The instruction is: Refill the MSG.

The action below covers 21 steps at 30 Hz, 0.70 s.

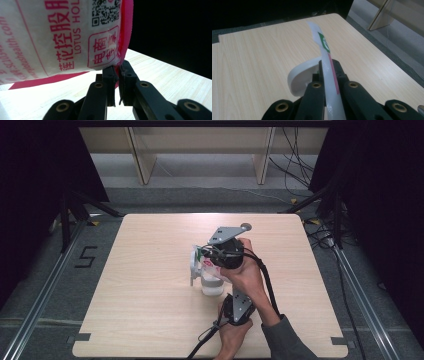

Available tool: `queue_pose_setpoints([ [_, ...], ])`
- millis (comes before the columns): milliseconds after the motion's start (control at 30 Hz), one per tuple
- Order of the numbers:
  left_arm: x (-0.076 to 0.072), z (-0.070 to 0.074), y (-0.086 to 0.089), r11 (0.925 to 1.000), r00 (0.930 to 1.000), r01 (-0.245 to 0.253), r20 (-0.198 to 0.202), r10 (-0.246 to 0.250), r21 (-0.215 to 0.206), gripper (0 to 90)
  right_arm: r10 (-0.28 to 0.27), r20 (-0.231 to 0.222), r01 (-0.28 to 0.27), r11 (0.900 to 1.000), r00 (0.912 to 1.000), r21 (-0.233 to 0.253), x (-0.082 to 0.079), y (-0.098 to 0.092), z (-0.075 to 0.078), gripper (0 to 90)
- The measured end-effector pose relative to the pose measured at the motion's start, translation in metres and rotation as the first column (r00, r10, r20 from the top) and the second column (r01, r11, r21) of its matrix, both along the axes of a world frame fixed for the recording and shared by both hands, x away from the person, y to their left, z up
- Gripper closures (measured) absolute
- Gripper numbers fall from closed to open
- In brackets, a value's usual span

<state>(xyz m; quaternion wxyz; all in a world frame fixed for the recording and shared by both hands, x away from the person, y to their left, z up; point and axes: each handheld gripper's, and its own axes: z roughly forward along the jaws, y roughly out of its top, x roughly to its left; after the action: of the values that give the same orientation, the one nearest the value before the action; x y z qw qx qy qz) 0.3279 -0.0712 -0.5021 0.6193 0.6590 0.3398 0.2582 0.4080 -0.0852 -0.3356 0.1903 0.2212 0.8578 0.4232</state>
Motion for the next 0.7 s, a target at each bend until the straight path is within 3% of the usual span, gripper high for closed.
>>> queue_pose_setpoints([
  [100, 0.0002, 0.0009, 0.0007, 1.0000, 1.0000, -0.001, 0.003, 0.001, -0.001, 83.9, 0.015, 0.014, -0.014, 1.000, 0.9998, -0.014, 0.0004, 0.0005, 0.0011, 90.0],
  [167, 0.0004, 0.0012, 0.0009, 1.0000, 1.0000, -0.003, 0.004, 0.003, -0.005, 83.9, -0.001, -0.004, 0.001, 1.000, 1.0000, 0.002, -0.0023, 0.0013, 0.0016, 90.0],
  [233, 0.0008, 0.0012, 0.0008, 1.0000, 1.0000, 0.001, 0.002, -0.001, -0.005, 83.9, 0.012, 0.015, -0.011, 1.000, 0.9998, -0.010, -0.0011, 0.0015, 0.0018, 90.0],
  [300, 0.0018, 0.0007, 0.0008, 1.0000, 1.0000, 0.005, -0.006, -0.005, -0.005, 83.9, -0.010, -0.013, 0.010, 1.000, 0.9999, -0.011, -0.0018, 0.0027, 0.0003, 90.0],
  [333, 0.0015, 0.0002, 0.0009, 1.0000, 1.0000, 0.003, -0.007, -0.003, -0.001, 83.9, -0.002, 0.017, 0.003, 1.000, 0.9999, -0.013, 0.0005, 0.0024, -0.0009, 90.0],
  [567, -0.0009, 0.0007, 0.0004, 1.0000, 1.0000, 0.000, 0.004, 0.000, 0.008, 83.8, 0.002, 0.023, -0.002, 1.000, 0.9997, -0.001, 0.0019, -0.0026, 0.0022, 90.0],
  [600, -0.0010, 0.0004, 0.0001, 0.9999, 1.0000, 0.004, 0.001, -0.004, 0.012, 83.8, -0.008, 0.004, 0.008, 1.000, 1.0000, 0.005, 0.0014, -0.0027, 0.0018, 90.0],
  [700, -0.0007, -0.0012, -0.0006, 0.9999, 1.0000, -0.003, 0.002, 0.003, 0.011, 83.7, 0.005, 0.006, -0.004, 1.000, 1.0000, -0.008, 0.0051, -0.0043, 0.0006, 90.0],
])
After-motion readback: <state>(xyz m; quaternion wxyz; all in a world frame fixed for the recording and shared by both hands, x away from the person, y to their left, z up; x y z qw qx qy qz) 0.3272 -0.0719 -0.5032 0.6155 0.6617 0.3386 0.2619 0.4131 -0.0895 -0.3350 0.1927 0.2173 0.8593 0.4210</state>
